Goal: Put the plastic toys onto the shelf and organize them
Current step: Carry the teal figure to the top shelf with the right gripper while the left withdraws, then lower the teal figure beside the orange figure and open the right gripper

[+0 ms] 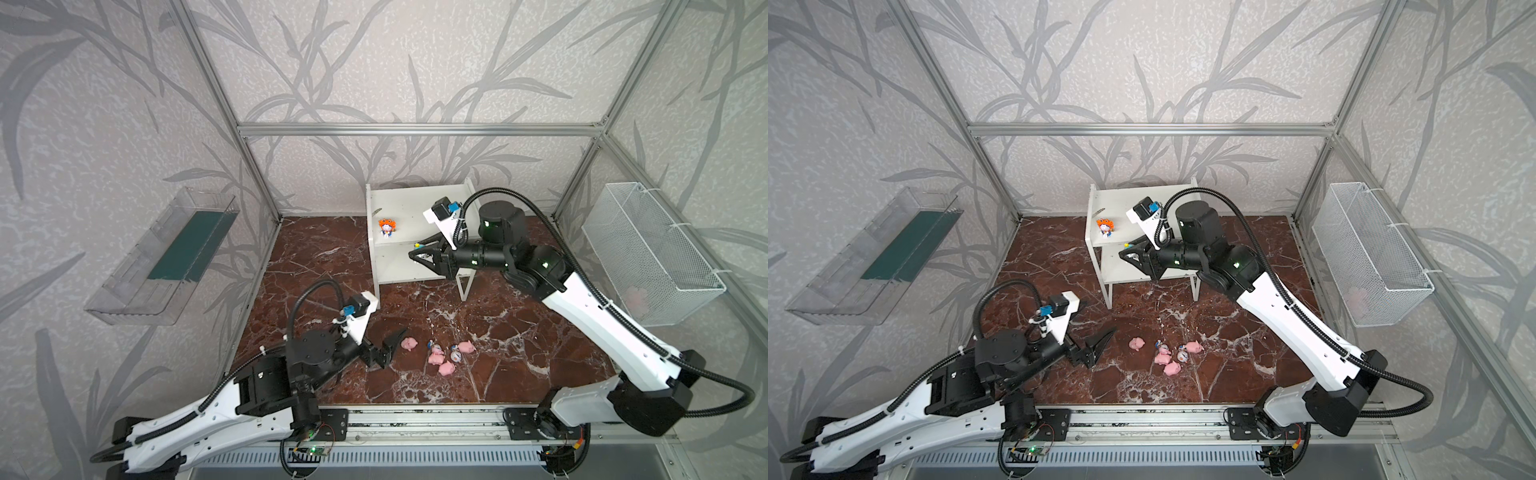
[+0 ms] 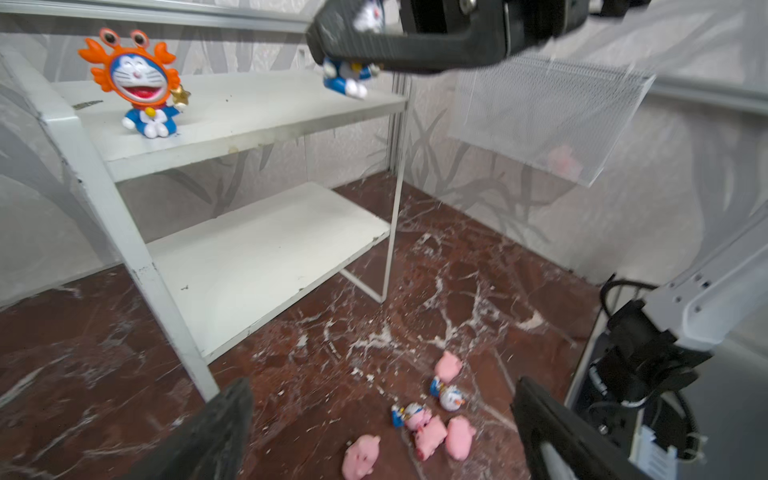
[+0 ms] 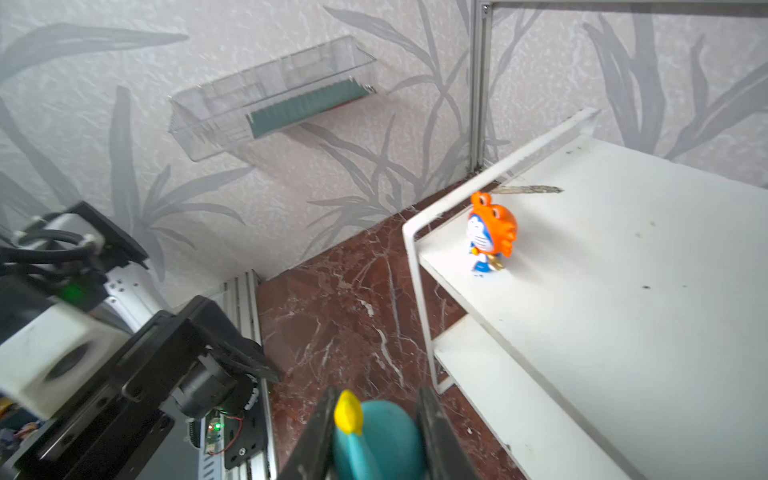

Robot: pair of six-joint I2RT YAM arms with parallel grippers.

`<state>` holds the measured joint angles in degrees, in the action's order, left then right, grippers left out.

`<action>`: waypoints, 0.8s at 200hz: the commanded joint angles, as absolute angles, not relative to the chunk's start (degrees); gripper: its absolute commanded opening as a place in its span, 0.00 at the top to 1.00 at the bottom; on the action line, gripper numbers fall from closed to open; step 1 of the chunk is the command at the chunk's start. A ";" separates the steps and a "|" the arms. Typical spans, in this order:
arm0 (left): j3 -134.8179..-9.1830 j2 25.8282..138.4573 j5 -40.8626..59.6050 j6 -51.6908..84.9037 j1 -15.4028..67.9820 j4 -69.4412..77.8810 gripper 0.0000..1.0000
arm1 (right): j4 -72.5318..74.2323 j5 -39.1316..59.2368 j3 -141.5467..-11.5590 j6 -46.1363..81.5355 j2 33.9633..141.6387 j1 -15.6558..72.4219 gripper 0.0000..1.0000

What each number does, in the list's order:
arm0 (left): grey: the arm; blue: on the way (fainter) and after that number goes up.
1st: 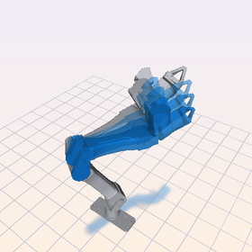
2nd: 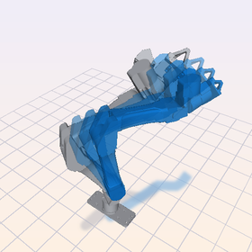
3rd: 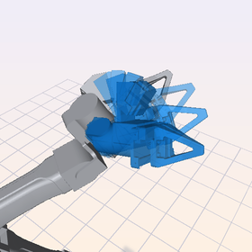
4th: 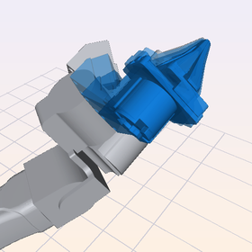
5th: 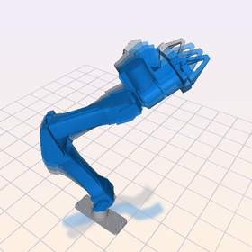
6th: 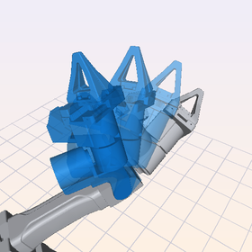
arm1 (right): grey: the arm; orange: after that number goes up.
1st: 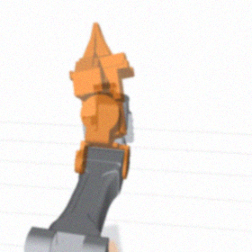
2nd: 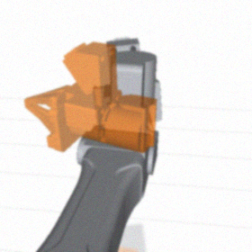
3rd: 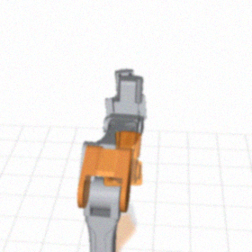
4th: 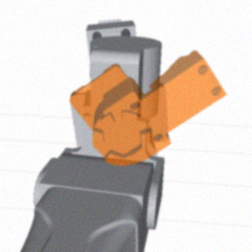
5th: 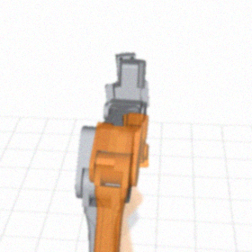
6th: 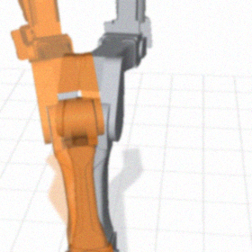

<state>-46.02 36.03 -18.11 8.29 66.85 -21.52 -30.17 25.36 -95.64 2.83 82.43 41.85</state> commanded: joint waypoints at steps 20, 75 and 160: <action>-52.95 43.06 -21.30 -3.20 66.68 -34.08 0.01 | -43.81 22.30 -108.56 -3.87 90.42 39.51 0.78; -52.90 40.35 -21.97 -6.35 66.02 -33.88 0.01 | -51.40 20.73 -122.57 -8.39 101.48 38.50 0.78; -50.70 35.08 -23.30 -6.33 65.17 -32.33 0.01 | -53.07 19.64 -129.64 -9.84 108.27 37.74 0.78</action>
<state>-51.48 35.75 -22.09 -4.60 65.54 -32.49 -51.44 20.08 -127.79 -8.78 107.57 38.44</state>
